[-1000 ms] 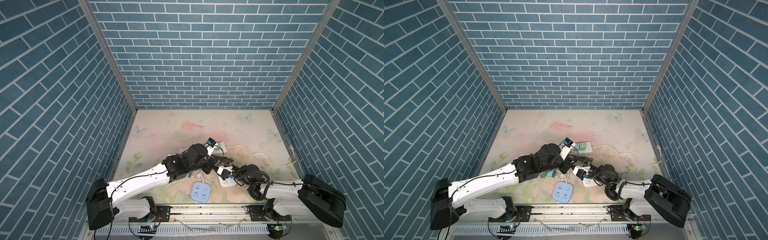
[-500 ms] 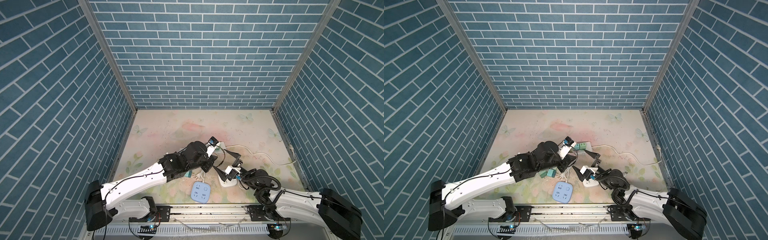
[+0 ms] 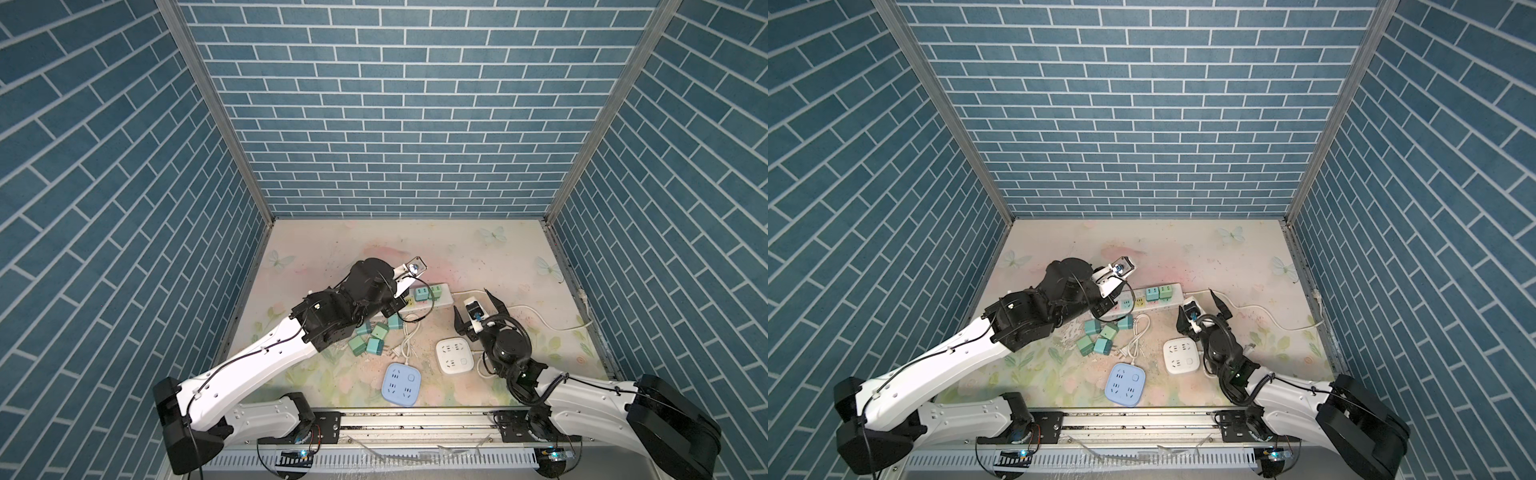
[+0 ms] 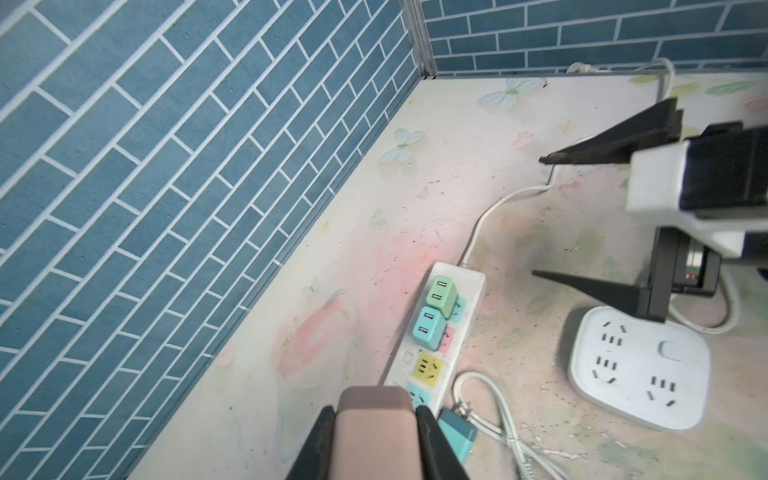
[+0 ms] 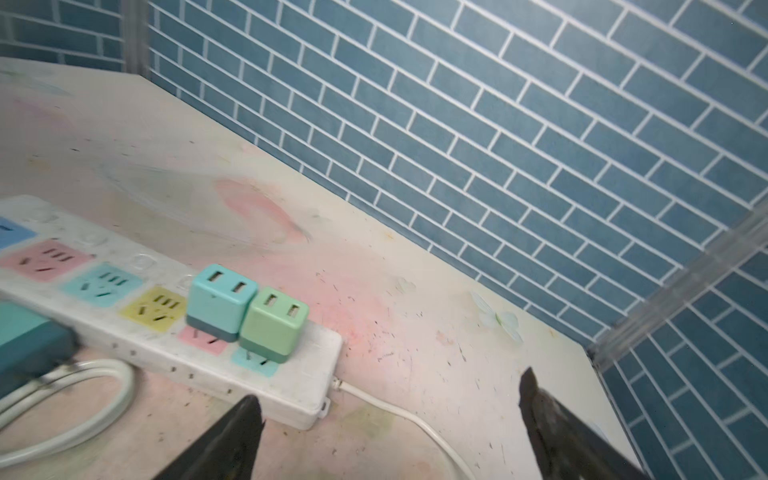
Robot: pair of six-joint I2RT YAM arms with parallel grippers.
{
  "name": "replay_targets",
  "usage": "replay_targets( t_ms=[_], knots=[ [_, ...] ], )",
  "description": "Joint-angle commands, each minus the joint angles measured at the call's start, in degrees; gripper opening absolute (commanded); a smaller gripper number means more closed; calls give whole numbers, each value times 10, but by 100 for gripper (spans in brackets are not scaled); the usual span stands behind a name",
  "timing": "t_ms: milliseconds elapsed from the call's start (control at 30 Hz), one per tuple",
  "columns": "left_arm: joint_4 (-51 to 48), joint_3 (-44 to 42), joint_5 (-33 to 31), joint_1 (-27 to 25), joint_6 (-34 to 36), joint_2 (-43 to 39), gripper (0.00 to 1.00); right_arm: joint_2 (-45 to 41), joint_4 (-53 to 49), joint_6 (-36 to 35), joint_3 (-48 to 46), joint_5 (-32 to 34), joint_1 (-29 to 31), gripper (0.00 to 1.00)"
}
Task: Insert the plug
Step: 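Open the right gripper and withdraw it while the left gripper pulls the pink adapter away, then carry the pink adapter with the left gripper over the strip beside the teal adapter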
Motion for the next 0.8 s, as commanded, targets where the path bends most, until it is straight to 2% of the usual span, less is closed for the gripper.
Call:
replay_targets(
  t_ms=[0,133,267,367,567,667,767],
  knots=[
    [-69,55,81,70,70,28,0,2,-67,96,17,16,-29,99],
    [-152,130,113,135,119,95,0,-65,-60,128,-22,-6,-59,99],
    [-175,164,136,166,154,157,0,-112,-70,161,-43,-20,-96,98],
    [-182,176,153,169,172,201,0,-123,-68,172,-50,-25,-109,97],
    [-174,139,186,169,198,262,0,-98,-83,180,-33,-39,-123,94],
    [-177,146,177,170,186,282,0,-84,-87,180,-24,-43,-125,93],
    [-172,149,196,166,173,298,0,-84,-94,181,-21,-49,-127,93]
  ],
)
